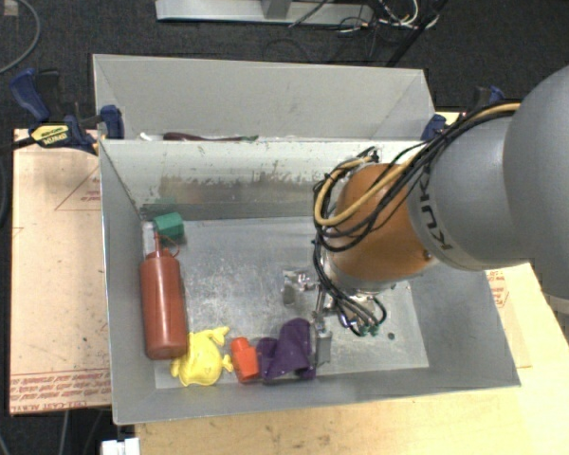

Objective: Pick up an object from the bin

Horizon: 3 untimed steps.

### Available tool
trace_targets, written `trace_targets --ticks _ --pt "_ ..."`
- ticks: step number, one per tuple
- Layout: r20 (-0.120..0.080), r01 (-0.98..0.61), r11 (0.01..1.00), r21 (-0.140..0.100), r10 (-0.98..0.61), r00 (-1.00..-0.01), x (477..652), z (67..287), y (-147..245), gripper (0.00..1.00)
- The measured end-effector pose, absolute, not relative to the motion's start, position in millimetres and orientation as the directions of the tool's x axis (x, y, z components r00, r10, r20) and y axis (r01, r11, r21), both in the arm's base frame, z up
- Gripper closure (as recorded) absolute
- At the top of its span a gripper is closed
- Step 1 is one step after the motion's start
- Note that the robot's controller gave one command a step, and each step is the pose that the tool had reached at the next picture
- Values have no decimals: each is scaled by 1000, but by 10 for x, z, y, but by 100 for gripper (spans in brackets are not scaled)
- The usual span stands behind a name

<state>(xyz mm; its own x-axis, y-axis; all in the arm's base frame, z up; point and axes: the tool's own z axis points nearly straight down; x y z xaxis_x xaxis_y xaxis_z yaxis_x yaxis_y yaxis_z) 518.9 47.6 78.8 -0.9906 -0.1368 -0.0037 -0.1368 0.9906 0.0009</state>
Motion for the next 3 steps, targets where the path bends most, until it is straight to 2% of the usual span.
trace_targets --ticks 1,2,3 --pt "-13 -226 974 2 -226 -974 5962 711 474 100" --pt "-13 -226 974 2 -226 -974 5962 711 474 100" --pt "-10 -331 944 1 -331 -944 5896 787 491 100"
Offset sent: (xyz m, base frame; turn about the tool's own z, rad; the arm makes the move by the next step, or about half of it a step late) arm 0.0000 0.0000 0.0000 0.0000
